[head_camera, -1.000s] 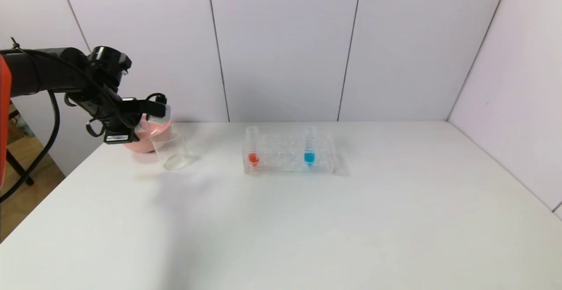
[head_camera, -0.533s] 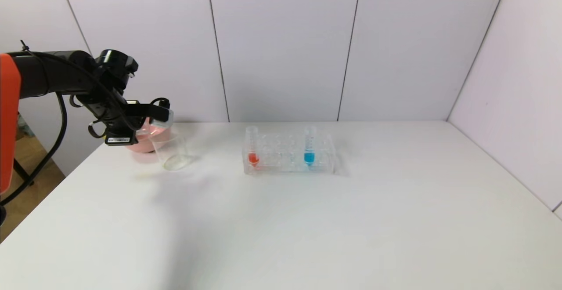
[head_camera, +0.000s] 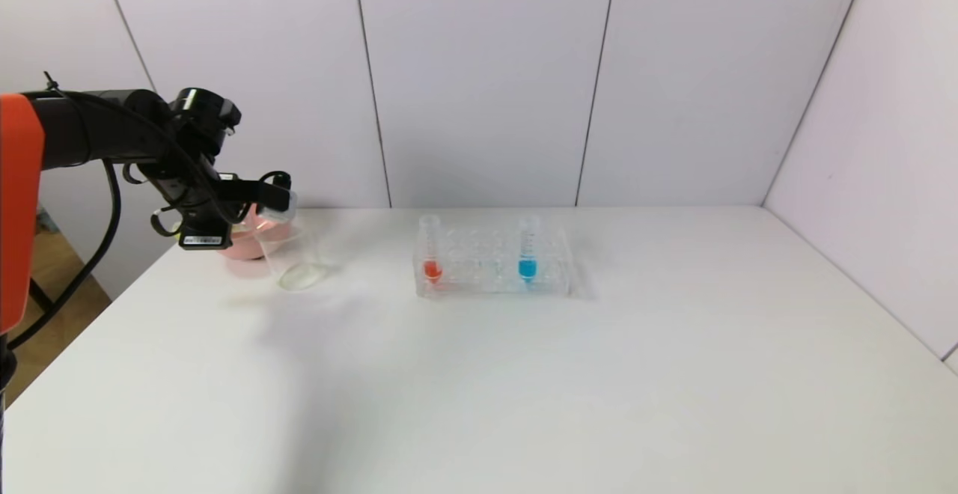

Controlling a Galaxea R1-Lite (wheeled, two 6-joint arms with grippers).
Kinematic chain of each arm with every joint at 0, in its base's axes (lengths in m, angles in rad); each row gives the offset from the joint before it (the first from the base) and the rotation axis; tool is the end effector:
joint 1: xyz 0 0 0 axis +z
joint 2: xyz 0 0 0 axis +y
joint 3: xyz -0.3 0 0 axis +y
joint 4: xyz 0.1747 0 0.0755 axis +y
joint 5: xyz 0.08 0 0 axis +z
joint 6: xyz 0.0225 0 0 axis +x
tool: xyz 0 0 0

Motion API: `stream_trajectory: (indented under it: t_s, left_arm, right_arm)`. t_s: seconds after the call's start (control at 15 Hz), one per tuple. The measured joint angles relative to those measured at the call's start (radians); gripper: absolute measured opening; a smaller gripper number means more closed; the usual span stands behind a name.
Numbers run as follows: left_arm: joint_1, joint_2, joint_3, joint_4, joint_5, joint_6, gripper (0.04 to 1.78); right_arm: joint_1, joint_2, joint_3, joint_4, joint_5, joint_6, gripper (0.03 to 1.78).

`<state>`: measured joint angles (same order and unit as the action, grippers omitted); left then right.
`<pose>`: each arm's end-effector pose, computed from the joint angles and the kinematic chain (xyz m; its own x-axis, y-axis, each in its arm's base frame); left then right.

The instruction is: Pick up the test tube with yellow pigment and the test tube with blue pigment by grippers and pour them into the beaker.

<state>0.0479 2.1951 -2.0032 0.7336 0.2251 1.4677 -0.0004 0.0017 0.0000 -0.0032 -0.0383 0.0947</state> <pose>0.4218 0.0252 0.2028 0.5749 0.2510 -0.7788 0.7752 0.1376 0.6166 -0.0227 -0.0009 0.0759 0.9993 -0.0387 0.0015 0.0384 0.9948 0.0946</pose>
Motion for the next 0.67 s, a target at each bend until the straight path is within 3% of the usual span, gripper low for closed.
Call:
stream_trajectory:
  t_s: [0.4,0.67]
  left_arm:
    - [-0.018,0.002,0.0,-0.011,0.023,-0.001,0.54]
    - [-0.039,0.004,0.0,-0.014,0.099,-0.005,0.54]
  right_arm:
    - [0.0,0.0,0.0,0.0,0.0,0.0,1.71]
    - [0.0,0.0,0.0,0.0,0.0,0.0,1.71]
